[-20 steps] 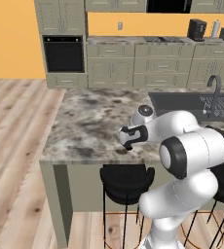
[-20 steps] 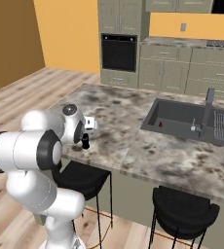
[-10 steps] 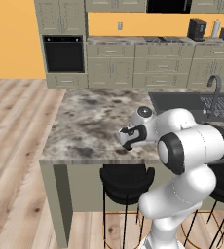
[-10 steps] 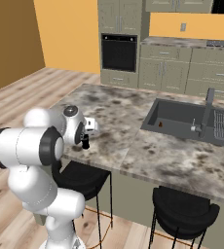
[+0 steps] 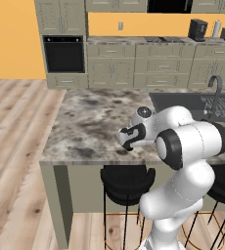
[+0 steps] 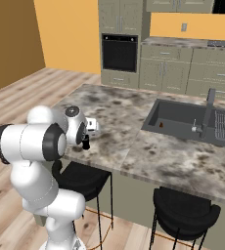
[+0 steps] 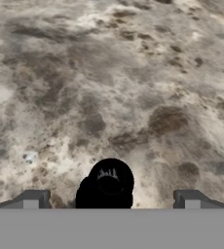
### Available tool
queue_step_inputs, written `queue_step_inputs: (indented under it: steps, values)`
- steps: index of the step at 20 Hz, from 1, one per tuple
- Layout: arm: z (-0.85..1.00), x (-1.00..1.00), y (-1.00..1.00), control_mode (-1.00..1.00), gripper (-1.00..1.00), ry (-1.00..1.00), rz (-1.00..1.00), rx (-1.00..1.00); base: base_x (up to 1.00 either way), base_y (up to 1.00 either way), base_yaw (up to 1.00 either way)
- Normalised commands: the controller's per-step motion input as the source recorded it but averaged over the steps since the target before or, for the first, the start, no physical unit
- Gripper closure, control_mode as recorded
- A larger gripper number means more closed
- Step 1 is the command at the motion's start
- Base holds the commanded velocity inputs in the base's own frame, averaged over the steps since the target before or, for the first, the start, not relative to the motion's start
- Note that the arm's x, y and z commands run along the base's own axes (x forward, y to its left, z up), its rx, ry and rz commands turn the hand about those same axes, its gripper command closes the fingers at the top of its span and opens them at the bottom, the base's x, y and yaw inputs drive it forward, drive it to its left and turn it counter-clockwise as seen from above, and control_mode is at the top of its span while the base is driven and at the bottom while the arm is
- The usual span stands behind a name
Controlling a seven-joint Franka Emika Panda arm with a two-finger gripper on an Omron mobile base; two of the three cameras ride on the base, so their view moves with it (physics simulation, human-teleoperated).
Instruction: Place the large bottle from the dining counter next to the other large bottle outside the sink, and place the small bottle from the dining counter next to the other small bottle inside the sink.
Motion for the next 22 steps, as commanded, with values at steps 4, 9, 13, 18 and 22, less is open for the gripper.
queue_step_inputs:
  steps: [4, 9, 13, 18, 22]
  values:
    - [-0.05, 0.08, 0.00, -1.00, -1.00, 0.00, 0.00, 0.00, 0.00, 0.00, 0.00]
    - [-0.05, 0.11, 0.00, -1.00, -1.00, 0.00, 0.00, 0.00, 0.00, 0.00, 0.00]
    - [-0.03, 0.07, 0.00, -1.00, 1.00, 0.00, 0.00, 0.00, 0.00, 0.00, 0.00]
    - [0.00, 0.19, 0.02, -1.00, 1.00, 0.00, 0.00, 0.00, 0.00, 0.00, 0.00]
    - [0.00, 0.00, 0.00, -1.00, 1.00, 0.00, 0.00, 0.00, 0.00, 0.00, 0.00]
